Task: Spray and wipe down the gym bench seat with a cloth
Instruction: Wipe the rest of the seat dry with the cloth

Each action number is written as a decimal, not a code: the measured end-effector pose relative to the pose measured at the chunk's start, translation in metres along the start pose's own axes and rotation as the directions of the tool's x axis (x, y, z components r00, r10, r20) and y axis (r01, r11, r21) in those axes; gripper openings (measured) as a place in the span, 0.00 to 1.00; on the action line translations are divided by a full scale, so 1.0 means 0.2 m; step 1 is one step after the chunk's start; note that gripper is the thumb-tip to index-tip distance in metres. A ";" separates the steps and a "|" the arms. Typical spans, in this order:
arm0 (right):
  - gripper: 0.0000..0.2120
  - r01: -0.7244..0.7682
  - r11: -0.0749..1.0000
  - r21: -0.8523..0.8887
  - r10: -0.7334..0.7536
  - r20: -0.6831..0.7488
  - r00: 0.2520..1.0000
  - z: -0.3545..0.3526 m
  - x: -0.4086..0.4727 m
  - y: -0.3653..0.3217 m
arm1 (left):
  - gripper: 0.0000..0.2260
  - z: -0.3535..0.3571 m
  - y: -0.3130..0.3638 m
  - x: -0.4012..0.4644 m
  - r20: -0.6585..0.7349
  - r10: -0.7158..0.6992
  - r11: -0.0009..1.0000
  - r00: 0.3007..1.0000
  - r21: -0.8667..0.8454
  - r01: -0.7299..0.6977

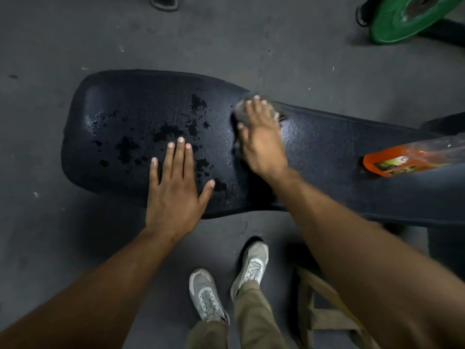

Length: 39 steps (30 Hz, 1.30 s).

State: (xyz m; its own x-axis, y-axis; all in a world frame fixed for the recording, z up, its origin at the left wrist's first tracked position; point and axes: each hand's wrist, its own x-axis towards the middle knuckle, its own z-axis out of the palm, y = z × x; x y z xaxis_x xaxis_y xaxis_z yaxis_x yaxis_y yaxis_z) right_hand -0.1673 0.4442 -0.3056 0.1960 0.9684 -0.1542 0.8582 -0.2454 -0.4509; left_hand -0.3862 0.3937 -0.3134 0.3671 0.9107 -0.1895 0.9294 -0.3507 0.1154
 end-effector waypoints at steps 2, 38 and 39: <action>0.29 0.123 0.992 0.018 -0.124 0.044 0.991 0.01 -0.08 -0.05 | 0.38 -0.01 0.00 0.00 0.016 -0.004 1.000 1.000 0.021 0.004; 0.29 0.100 0.994 -0.046 -0.099 0.019 0.995 0.13 0.21 -0.26 | 0.39 -0.02 0.01 0.01 0.046 -0.035 0.999 0.998 -0.005 0.035; 0.30 0.164 0.986 -0.042 -0.162 0.041 0.986 0.15 0.16 -0.30 | 0.39 -0.02 0.01 0.01 0.055 -0.034 0.999 0.998 -0.011 0.034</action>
State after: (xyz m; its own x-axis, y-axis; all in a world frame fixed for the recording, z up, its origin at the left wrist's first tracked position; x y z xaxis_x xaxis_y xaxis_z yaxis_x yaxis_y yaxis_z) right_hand -0.2262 0.4883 -0.3098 0.0351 0.9928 -0.1147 0.8979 -0.0817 -0.4326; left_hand -0.3840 0.3961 -0.3096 0.3372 0.9087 -0.2462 0.9409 -0.3167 0.1198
